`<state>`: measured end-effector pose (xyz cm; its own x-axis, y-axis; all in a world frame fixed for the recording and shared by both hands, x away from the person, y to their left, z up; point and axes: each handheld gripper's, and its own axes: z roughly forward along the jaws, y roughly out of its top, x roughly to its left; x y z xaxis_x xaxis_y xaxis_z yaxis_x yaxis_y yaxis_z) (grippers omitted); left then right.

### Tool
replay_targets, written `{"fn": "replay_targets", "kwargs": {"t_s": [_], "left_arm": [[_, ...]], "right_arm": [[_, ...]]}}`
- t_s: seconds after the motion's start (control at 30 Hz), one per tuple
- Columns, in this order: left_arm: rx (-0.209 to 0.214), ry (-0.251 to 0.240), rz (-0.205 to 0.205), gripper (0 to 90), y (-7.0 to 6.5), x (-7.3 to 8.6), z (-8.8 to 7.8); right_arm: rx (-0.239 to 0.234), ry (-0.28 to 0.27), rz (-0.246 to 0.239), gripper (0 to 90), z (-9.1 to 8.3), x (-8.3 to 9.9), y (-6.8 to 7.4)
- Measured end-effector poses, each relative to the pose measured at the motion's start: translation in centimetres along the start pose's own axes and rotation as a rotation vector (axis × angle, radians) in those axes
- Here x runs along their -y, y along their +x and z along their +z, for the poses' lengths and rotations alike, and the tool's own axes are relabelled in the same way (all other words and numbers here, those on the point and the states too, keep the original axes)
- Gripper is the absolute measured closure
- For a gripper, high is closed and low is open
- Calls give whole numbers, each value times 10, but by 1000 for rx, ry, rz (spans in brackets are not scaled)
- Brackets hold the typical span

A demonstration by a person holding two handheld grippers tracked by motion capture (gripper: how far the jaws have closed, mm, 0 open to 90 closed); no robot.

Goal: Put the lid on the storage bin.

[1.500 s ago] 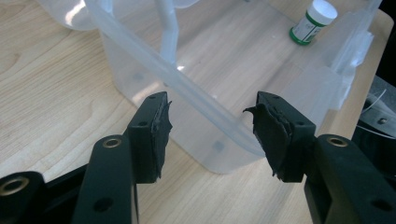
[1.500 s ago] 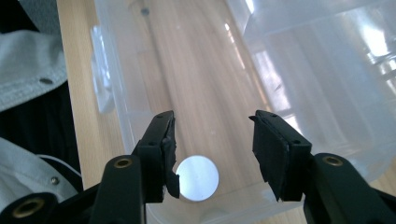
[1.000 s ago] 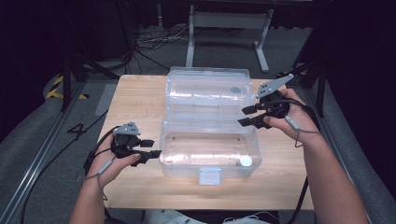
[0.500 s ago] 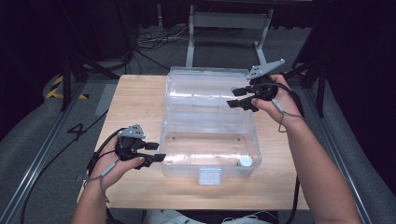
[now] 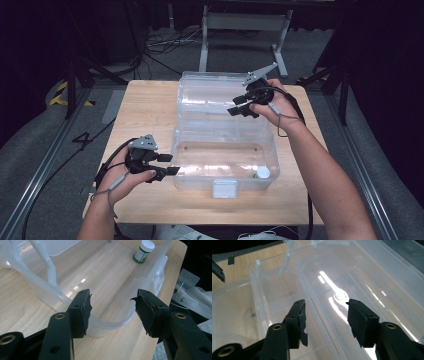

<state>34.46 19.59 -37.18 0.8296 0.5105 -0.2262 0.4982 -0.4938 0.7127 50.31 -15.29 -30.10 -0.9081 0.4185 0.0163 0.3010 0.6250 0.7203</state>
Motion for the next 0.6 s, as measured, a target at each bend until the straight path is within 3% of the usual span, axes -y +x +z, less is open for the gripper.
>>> {"fn": "replay_targets", "kwargs": {"t_s": [0.03, 0.1, 0.2, 0.3, 0.6], "left_arm": [[0, 0, 0, 464, 0, 0, 0], [0, -1, 0, 464, 0, 0, 0], [2, -1, 1, 464, 0, 0, 1], [9, 1, 1, 464, 0, 0, 3], [28, 4, 15, 464, -5, -3, 7]], "right_arm": [[0, 0, 0, 515, 0, 0, 0], [-12, 25, 5, 597, 5, 1, -1], [-30, 6, 25, 723, 6, 2, 1], [-11, -10, 10, 759, 7, 3, 3], [-17, -24, 8, 786, 5, 7, 4]]}}
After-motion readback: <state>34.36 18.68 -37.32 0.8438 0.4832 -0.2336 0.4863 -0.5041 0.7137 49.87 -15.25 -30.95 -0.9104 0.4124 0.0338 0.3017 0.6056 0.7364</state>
